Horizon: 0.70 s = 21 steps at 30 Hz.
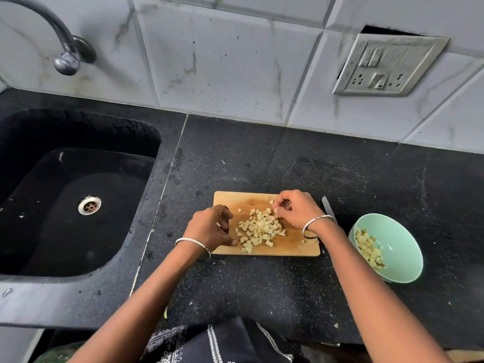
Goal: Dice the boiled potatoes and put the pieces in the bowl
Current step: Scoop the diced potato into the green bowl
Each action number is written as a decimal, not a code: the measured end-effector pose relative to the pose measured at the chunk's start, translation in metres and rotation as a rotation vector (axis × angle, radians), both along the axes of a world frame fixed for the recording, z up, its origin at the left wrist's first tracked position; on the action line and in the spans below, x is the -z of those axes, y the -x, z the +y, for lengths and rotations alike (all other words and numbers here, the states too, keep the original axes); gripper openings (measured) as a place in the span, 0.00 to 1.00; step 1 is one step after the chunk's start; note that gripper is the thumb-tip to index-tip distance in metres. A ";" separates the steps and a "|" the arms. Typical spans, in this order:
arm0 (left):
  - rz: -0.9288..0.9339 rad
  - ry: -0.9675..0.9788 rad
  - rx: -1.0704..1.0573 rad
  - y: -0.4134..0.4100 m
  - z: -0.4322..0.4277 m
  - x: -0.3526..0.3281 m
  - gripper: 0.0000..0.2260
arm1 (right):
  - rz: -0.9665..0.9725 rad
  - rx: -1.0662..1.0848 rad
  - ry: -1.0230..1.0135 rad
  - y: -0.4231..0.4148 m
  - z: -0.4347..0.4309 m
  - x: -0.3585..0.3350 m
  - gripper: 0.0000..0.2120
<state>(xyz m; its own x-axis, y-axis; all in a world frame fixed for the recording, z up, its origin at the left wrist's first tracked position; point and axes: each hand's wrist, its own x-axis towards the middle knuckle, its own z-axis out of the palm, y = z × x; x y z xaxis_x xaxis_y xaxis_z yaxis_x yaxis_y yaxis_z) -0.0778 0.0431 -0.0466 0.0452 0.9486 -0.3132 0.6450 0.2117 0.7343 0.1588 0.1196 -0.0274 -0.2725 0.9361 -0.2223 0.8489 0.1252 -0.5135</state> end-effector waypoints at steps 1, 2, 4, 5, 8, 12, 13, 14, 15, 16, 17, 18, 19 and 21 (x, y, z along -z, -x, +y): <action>0.060 0.018 0.037 0.000 0.001 -0.001 0.33 | -0.003 0.031 -0.028 -0.001 0.001 0.003 0.04; 0.127 0.035 0.083 -0.002 0.002 -0.001 0.39 | -0.007 0.066 -0.061 0.000 0.002 0.007 0.04; 0.241 0.044 0.151 -0.010 0.002 -0.001 0.48 | -0.025 0.125 -0.130 0.004 0.004 0.014 0.04; 0.281 0.041 0.166 -0.015 0.003 -0.001 0.51 | -0.042 0.139 -0.154 0.007 0.006 0.017 0.03; 0.364 0.038 0.196 -0.025 0.009 -0.003 0.52 | -0.103 0.111 -0.165 0.016 0.009 0.024 0.05; 0.355 0.035 0.165 -0.029 0.018 -0.005 0.45 | -0.147 -0.017 -0.121 0.032 0.003 0.026 0.09; 0.351 0.023 0.167 -0.032 0.020 -0.004 0.44 | -0.149 -0.062 -0.105 0.035 -0.002 0.027 0.09; 0.350 0.012 0.170 -0.035 0.021 -0.004 0.43 | -0.146 -0.099 -0.102 0.037 -0.008 0.026 0.07; 0.347 0.003 0.172 -0.037 0.022 -0.003 0.42 | -0.135 -0.119 -0.110 0.035 -0.012 0.025 0.06; 0.344 -0.005 0.172 -0.039 0.023 -0.003 0.41 | -0.111 -0.121 -0.122 0.032 -0.015 0.024 0.06; 0.335 -0.007 0.171 -0.041 0.023 -0.004 0.39 | -0.081 -0.104 -0.122 0.027 -0.016 0.020 0.07; 0.321 -0.006 0.174 -0.042 0.024 -0.004 0.38 | -0.046 -0.069 -0.106 0.019 -0.016 0.017 0.08; 0.308 -0.006 0.180 -0.041 0.025 -0.004 0.37 | -0.017 -0.029 -0.090 0.010 -0.016 0.012 0.09; 0.295 0.005 0.193 -0.038 0.024 -0.004 0.35 | -0.011 0.043 -0.055 -0.010 -0.016 0.004 0.12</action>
